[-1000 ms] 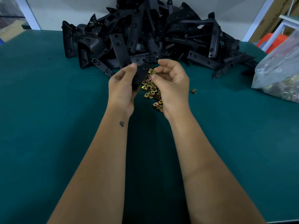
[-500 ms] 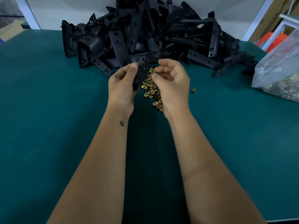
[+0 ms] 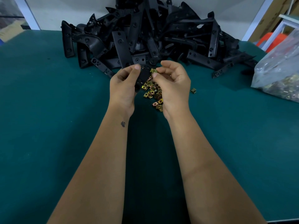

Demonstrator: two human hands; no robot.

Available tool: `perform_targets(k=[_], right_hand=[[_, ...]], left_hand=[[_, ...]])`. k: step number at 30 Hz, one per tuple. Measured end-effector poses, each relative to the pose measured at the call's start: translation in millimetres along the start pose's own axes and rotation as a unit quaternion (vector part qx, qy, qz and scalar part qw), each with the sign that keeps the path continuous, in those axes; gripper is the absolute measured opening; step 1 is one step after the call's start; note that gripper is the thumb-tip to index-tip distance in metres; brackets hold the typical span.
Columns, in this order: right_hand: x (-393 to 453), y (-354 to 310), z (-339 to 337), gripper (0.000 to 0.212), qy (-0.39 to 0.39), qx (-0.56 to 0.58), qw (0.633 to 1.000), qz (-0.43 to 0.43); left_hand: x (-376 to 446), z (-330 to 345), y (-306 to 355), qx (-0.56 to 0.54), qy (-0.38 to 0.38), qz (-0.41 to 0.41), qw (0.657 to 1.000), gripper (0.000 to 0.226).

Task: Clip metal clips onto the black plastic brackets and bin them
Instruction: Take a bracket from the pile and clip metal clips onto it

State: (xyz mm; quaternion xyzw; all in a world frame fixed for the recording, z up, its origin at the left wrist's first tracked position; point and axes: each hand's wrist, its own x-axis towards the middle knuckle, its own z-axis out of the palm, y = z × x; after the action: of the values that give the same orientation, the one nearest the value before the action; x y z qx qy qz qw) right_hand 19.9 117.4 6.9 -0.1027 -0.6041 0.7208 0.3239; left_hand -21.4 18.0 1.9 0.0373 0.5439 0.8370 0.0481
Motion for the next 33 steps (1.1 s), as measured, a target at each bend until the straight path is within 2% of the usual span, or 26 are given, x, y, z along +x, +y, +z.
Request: perform_targets(k=[6,11,15,24,33], right_hand=[[-2.0,0.4,1.3,0.032,-0.002,0.006,1.000,0.010],[0.6,-0.5,-1.2,0.030,0.025,0.065,0.996,0.053],[0.7,1.2,-2.2,0.032,0.024,0.032,0.998,0.049],[-0.9,2.9,0.6,0.031,0.008,0.037,0.998,0.048],[-0.6,1.0,1.0,0.019,-0.007,0.155,0.983,0.098]], left_hand=[[0.8,0.2,-2.8,0.017,-0.003,0.007,1.000,0.011],[0.4,0.7,-0.7,-0.005,0.004,-0.003,1.000,0.012],[0.9,0.2,0.3,-0.021,0.008,-0.010,1.000,0.013],[2.8,-0.7,-2.8,0.000,0.004,-0.003,1.000,0.015],[4.2,-2.7,-4.9,0.044,0.015,0.005,0.999,0.008]])
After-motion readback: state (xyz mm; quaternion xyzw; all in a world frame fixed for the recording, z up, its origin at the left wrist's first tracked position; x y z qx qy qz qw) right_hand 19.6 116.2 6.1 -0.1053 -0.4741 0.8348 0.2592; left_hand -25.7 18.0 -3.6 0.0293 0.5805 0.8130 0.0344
